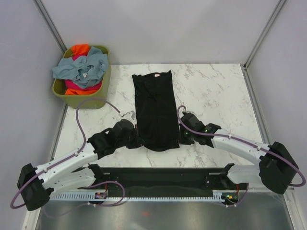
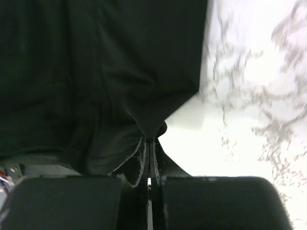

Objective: Fold and stack the t-shirts

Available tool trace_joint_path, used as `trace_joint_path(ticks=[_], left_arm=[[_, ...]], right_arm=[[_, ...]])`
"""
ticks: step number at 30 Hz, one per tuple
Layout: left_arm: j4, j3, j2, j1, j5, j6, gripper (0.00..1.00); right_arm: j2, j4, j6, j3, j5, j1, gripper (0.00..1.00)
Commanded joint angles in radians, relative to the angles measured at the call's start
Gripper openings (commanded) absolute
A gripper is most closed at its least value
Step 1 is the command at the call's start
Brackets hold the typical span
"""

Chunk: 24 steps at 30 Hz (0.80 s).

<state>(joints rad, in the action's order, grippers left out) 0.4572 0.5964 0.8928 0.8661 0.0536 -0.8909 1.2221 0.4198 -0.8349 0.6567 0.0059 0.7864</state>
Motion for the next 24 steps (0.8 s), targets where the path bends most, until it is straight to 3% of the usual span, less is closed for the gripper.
trace_joint_path(ticks=[1,9,24], left_arm=[[0.037,0.127,0.061,-0.004,0.043,0.078,0.02],[0.040,0.299,0.225,-0.120,0.025,0.197,0.02],[-0.009,0.610,0.610,-0.441,-0.210,0.408,0.02]], right_arm=[[0.049,0.076,0.081,0.151,0.069,-0.024,0.00],[0.195,0.138,0.206,0.436,0.077,-0.116,0.00],[0.545,0.182,0.350,0.849,0.022,-0.271,0.00]])
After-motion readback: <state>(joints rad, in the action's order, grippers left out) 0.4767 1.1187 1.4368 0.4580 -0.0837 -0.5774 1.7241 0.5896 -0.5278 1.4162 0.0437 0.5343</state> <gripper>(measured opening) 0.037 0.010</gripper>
